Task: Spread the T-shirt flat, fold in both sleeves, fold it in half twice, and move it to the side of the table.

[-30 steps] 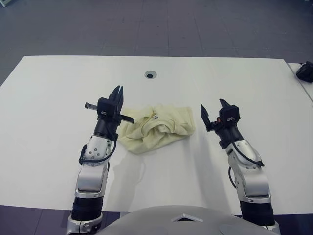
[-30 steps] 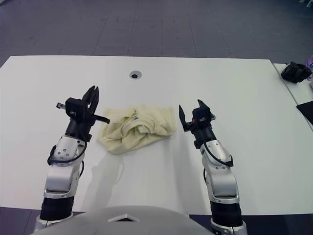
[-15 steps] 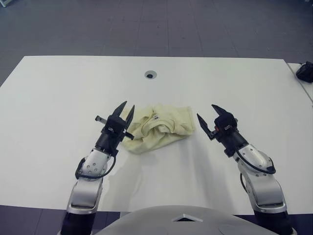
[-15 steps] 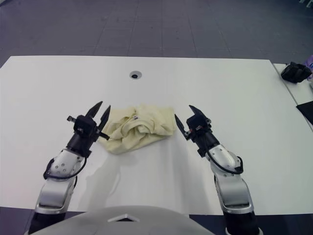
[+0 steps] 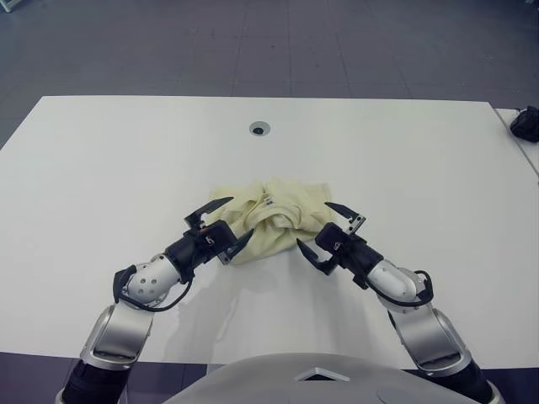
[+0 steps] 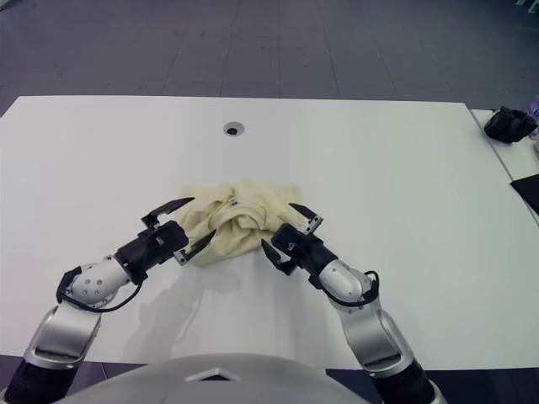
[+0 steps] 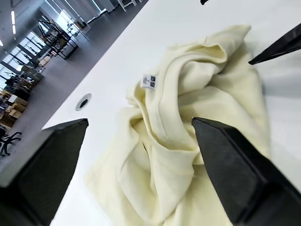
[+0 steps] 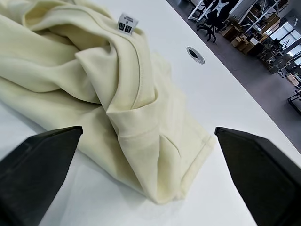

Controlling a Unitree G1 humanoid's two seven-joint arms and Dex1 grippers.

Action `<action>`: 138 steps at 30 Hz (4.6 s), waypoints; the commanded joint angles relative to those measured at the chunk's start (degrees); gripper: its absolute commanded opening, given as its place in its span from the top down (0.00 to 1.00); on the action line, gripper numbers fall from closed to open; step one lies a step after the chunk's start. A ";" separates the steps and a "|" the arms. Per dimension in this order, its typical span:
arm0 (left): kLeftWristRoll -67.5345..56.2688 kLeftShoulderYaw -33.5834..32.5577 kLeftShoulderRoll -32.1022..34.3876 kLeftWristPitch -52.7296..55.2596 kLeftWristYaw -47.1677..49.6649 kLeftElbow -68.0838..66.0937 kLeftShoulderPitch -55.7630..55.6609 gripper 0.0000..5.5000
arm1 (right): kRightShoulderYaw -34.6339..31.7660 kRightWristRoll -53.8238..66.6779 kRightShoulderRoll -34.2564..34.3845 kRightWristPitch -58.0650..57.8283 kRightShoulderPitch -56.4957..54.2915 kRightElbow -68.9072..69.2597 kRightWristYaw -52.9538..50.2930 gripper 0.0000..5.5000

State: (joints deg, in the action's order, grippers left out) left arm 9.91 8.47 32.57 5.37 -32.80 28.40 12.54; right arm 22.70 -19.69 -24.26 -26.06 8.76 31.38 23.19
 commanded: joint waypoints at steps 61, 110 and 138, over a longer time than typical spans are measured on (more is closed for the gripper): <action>6.73 6.09 3.35 -7.53 -2.40 -13.62 -9.60 0.94 | -2.88 -4.06 2.47 6.86 -6.59 -6.31 0.29 1.00; 2.52 2.88 -0.42 -15.86 -2.89 -49.05 -51.20 1.00 | -15.94 6.49 0.50 15.04 -34.69 -33.91 1.24 1.00; 22.79 16.59 -1.31 -41.87 12.55 -101.67 -89.97 1.00 | -9.95 -4.51 -6.49 52.15 -86.08 -99.87 -10.97 1.00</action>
State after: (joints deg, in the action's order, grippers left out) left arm 34.35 25.89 26.34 -31.29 -14.68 -75.25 -82.52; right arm 13.93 -26.59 -26.48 23.23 -81.28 -73.03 7.12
